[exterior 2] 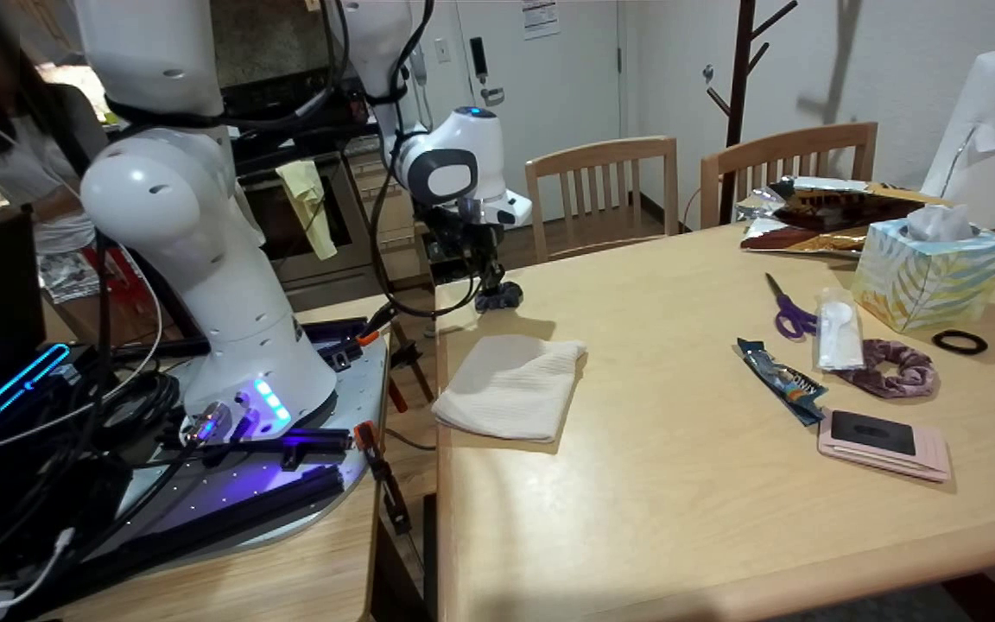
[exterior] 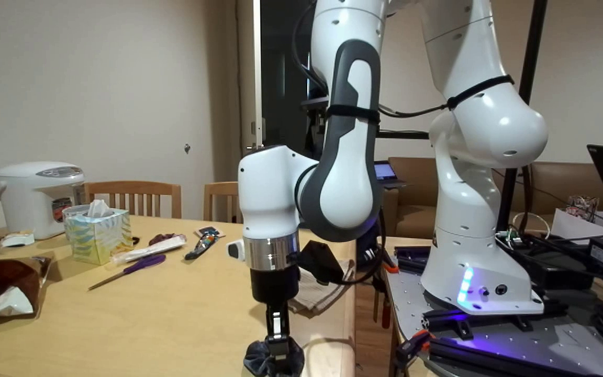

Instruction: Move the scrunchie to the back left corner of the table

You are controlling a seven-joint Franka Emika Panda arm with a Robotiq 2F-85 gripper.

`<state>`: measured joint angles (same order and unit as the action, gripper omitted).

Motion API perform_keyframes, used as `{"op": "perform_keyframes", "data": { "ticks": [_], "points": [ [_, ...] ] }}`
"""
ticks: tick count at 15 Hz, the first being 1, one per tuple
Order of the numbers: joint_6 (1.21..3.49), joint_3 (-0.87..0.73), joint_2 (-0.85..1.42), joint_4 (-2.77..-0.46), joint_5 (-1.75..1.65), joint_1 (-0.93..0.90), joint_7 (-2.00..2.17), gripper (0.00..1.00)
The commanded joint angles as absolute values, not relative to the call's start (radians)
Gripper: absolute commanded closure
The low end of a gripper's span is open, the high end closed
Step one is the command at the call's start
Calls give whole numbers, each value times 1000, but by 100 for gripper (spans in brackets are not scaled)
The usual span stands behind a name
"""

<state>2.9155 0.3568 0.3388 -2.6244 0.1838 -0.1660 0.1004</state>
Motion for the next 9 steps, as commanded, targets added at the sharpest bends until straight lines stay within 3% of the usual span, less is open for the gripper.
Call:
{"op": "perform_keyframes", "data": {
  "ticks": [1,9],
  "points": [
    [2902,376,325,-2627,205,-131,50,61],
    [2864,363,264,-2634,190,-137,53,11]
  ]
}}
